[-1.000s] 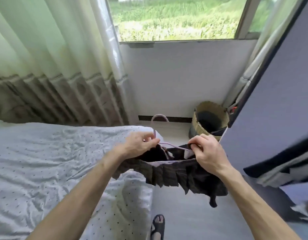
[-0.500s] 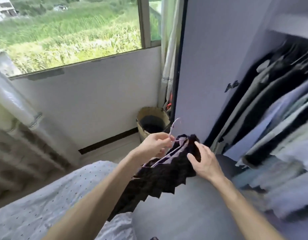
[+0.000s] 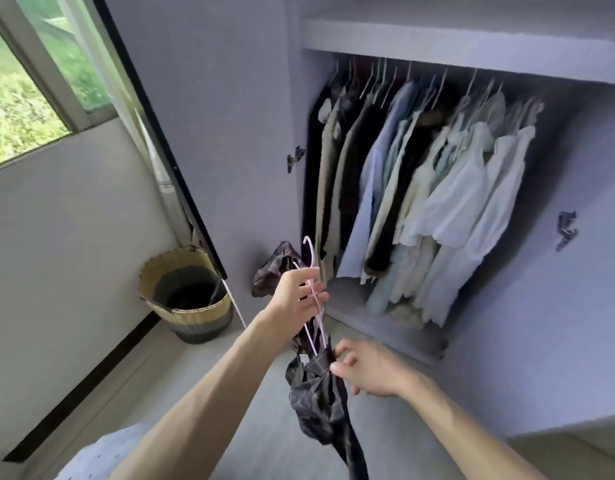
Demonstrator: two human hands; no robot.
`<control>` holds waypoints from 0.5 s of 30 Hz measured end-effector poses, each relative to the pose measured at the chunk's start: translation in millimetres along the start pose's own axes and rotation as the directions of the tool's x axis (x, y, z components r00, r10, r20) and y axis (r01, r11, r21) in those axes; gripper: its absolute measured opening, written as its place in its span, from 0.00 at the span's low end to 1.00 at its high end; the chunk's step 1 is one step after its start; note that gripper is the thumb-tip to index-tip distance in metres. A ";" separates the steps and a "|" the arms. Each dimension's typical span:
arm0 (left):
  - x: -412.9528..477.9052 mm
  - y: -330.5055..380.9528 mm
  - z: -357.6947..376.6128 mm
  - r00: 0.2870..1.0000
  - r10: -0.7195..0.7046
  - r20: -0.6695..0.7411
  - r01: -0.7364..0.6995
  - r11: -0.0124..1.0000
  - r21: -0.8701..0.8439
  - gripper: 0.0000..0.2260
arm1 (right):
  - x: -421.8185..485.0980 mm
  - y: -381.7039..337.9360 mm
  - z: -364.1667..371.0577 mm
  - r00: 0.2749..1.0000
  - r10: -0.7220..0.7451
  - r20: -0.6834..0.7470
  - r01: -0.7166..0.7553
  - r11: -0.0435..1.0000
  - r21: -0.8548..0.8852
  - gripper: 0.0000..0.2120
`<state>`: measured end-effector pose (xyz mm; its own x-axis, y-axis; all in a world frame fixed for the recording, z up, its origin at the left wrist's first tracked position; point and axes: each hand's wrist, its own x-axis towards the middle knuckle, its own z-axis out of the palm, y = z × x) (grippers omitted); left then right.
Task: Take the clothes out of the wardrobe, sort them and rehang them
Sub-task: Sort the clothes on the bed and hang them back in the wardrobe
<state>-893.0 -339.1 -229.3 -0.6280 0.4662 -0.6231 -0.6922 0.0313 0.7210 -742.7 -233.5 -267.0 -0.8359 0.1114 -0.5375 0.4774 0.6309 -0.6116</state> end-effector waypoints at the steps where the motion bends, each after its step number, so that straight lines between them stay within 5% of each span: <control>1: 3.5 1.6 8.1 1.000 0.006 0.001 -0.006 1.000 -0.009 0.13 | -1.1 5.4 -4.5 0.999 0.010 -0.051 -0.011 1.000 -0.007 0.17; 5: 14.5 10.4 38.6 0.999 0.003 0.036 -0.001 0.997 -0.072 0.12 | -7.7 27.5 -27.5 0.985 0.029 -0.167 -0.041 0.997 -0.066 0.18; 10: 21.9 12.0 87.2 0.992 -0.065 0.104 0.065 0.998 0.007 0.21 | -21.5 51.4 -57.7 0.997 0.034 -0.075 -0.035 0.999 -0.011 0.10; 15: 26.0 8.6 138.0 0.957 -0.117 0.264 0.005 0.921 0.389 0.30 | -40.6 75.2 -82.8 0.997 0.020 -0.074 0.010 0.922 0.387 0.16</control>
<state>-866.2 -204.8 -197.5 -0.4260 0.6764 -0.6008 -0.5024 0.3754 0.7789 -695.3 -127.0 -243.2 -0.8438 0.1811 -0.5052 0.5367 0.2853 -0.7941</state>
